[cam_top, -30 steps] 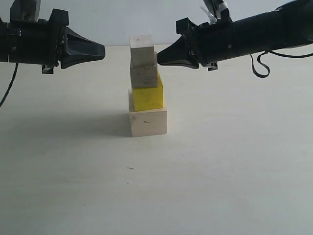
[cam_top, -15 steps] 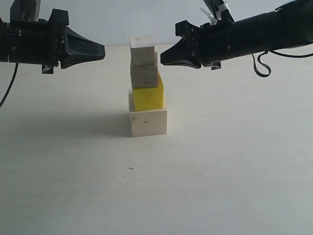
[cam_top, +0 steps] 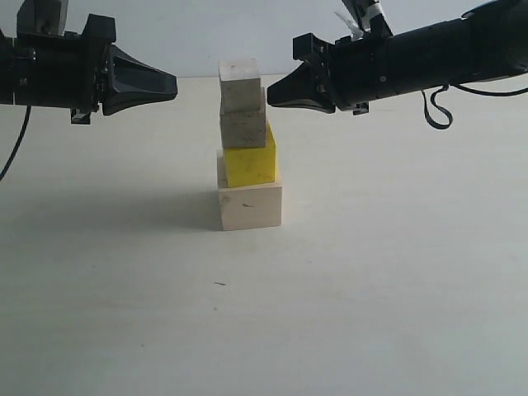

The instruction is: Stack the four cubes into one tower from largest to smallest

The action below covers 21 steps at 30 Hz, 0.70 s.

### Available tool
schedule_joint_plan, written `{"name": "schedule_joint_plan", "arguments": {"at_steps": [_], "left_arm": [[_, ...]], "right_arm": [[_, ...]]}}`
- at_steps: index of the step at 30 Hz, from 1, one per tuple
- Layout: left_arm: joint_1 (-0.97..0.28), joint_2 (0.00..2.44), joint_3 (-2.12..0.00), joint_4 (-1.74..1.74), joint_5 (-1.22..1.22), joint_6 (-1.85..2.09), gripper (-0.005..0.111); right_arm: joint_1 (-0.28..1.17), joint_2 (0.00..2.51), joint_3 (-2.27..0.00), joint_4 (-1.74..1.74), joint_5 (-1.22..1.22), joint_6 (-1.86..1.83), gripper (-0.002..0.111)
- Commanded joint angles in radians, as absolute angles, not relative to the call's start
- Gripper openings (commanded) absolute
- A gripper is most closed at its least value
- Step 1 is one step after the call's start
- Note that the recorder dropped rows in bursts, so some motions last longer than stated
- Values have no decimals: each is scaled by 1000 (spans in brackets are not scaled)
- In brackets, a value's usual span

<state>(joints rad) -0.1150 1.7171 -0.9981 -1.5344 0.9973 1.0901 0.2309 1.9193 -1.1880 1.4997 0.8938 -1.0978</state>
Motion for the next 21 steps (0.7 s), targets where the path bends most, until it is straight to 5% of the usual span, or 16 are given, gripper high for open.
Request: {"name": "schedule_joint_plan", "arguments": {"at_steps": [1,21], "left_arm": [[-121,1709,-995,-1548,1007,1095,0],[-121,1709,-995,-1548,1006,1099,0]], "right_arm": [[233,1922,-1193,1515,898,-1118,0],[233,1922,-1193,1541,915,-1137,0]]}}
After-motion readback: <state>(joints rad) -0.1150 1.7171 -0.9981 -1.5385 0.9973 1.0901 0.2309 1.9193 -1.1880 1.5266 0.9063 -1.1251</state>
